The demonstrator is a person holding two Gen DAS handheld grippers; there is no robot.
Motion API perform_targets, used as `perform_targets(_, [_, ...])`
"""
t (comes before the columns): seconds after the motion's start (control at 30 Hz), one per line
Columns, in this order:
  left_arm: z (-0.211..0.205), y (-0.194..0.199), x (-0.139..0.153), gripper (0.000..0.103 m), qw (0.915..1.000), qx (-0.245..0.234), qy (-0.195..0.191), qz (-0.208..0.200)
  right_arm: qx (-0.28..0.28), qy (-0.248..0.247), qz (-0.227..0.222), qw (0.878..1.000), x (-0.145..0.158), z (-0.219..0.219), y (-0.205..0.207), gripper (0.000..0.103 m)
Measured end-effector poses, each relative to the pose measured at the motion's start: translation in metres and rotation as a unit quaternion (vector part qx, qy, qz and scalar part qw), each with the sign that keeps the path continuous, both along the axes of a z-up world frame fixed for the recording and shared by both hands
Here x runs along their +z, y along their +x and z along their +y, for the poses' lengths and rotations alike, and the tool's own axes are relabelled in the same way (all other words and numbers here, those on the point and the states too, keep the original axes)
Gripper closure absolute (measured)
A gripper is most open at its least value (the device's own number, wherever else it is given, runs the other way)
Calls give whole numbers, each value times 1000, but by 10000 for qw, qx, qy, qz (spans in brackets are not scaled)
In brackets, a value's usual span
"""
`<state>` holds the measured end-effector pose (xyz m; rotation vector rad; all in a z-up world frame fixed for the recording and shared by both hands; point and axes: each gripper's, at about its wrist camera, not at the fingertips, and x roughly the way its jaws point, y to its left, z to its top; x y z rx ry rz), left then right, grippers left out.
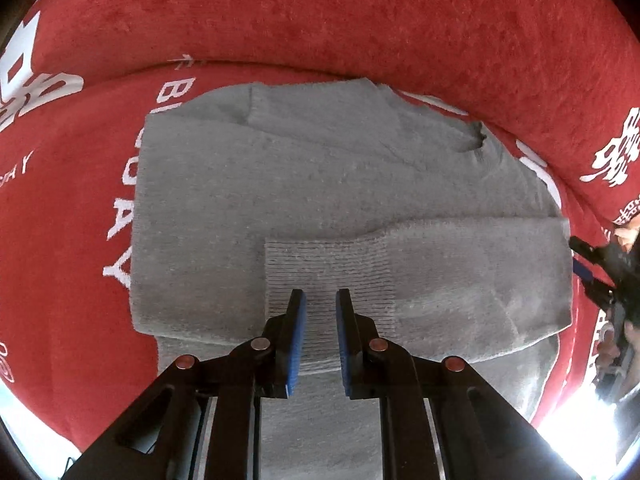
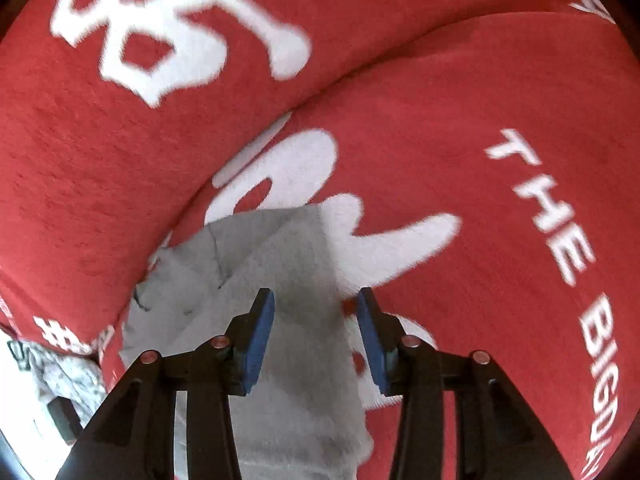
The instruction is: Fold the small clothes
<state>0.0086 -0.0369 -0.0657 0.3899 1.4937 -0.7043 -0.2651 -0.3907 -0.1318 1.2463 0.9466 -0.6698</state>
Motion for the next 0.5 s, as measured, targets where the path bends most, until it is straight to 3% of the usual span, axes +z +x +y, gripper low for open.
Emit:
perform_targets(0.03, [-1,0,0,87,10000,0,30,-11,123,28,53,9999,-2,0,5,94])
perform_targets(0.17, [-6,1,-3,87,10000,-4,38,-19,271,-375,182,9988,16,4,7,95])
perform_targets(0.27, [-11,2,-10,87,9999,-73,111,-27,77,-222,386,9990,1,0,-4,95])
perform_targets(0.33, [-14,4,-11,87,9997,-122,149,-114,-113,-105,285,9995,-8,-3,-9,95])
perform_targets(0.5, [-10,16,-3,87,9993,-27,257,-261,-32,-283,614,9977,5,2,-3,94])
